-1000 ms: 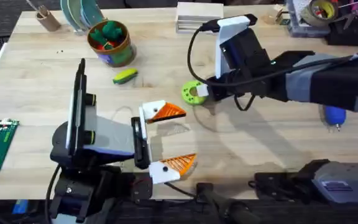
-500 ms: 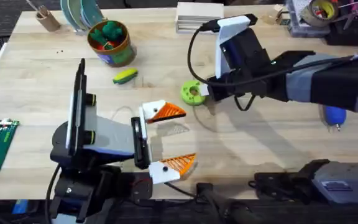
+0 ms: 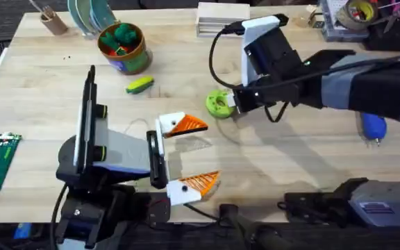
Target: Pick up the gripper from the table and insert it into the empty holder that is missing its gripper. Then pick up a screw, insert it into the mounting hole, and use the screwdriver to tighten it. Finally, clean up the table by picking up the vegetable and placing it into the bucket.
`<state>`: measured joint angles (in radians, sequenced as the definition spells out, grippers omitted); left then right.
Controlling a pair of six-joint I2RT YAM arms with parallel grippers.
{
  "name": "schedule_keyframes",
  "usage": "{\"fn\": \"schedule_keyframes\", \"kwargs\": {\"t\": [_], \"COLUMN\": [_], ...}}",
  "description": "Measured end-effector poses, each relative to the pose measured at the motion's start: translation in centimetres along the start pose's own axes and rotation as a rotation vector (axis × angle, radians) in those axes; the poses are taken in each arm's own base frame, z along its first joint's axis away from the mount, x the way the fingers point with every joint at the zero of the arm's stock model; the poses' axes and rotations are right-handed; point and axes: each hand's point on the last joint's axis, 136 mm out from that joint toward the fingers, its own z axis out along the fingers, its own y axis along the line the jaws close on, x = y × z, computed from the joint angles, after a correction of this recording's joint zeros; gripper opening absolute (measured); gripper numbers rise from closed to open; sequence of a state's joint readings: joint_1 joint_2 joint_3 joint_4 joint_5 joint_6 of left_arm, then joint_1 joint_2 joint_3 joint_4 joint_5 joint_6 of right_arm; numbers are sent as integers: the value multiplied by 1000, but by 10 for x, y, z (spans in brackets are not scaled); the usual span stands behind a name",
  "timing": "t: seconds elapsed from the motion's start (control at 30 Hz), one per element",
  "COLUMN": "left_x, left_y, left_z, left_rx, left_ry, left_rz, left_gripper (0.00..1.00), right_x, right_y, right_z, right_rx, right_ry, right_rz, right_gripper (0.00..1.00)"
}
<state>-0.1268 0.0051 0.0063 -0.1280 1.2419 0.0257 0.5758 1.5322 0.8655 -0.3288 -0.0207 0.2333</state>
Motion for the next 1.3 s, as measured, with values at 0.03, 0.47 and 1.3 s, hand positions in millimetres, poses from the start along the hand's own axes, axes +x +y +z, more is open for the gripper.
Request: {"fn": "schedule_keyframes", "kwargs": {"t": [0.03, 0.47, 1.3], "left_x": [0, 0, 0], "left_y": [0, 0, 0], "left_z": [0, 0, 0], "left_rx": [0, 0, 0], "left_ry": [0, 0, 0], "left_rz": [0, 0, 0], "left_gripper": [993, 993, 993], "right_x": [0, -16, -6], "right_y": [-3, -23, -29], "right_z": [-2, -15, -7], "right_rx": [17, 158, 181], "right_ry": [10, -8, 58], "right_rz": [-3, -107, -281], "right_gripper": [15, 8, 8]}}
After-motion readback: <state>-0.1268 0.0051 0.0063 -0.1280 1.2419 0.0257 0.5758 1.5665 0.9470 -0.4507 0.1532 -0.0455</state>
